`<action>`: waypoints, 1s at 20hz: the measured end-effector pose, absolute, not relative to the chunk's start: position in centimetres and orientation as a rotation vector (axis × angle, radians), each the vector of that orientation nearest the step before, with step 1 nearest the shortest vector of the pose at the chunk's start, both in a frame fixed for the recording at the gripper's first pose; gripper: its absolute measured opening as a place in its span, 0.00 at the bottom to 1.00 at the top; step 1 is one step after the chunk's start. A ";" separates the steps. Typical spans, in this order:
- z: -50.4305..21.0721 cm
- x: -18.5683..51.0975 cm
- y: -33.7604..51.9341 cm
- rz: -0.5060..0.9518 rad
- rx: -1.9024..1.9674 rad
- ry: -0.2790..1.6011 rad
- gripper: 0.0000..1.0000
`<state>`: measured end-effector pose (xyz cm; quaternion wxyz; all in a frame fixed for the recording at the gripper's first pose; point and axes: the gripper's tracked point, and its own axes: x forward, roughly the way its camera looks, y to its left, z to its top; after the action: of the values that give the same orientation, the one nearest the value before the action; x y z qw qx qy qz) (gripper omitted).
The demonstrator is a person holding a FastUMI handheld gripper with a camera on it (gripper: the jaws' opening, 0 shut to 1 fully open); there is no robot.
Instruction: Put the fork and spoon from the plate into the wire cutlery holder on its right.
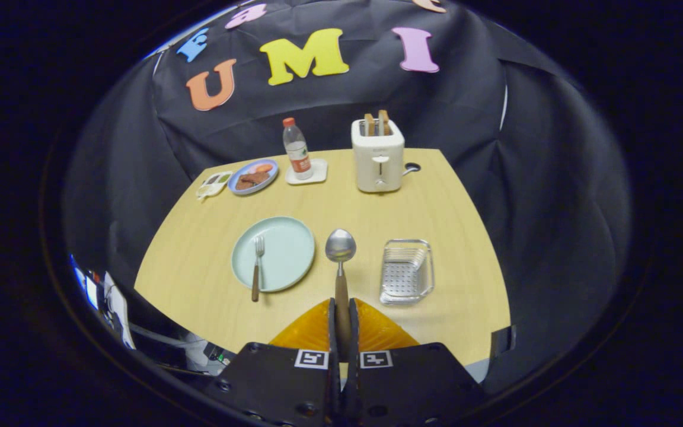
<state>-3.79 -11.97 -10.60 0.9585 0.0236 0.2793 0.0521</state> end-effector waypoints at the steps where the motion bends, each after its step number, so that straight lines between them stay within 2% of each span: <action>1: -10.5 -3.9 -13.1 0.093 0.055 0.568 0.05; 5: -11.8 -3.5 -16.6 0.055 0.042 0.597 0.05; 11: -13.4 -1.2 -18.0 0.070 0.059 0.669 0.05; 17: -11.1 1.7 -18.1 0.073 0.097 0.639 0.14; 19: -10.2 2.1 -17.4 0.082 0.115 0.624 0.23; 20: -9.9 2.3 -16.6 0.090 0.121 0.618 0.36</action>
<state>2.28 -16.64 -9.90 0.9498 0.0593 0.3039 0.0443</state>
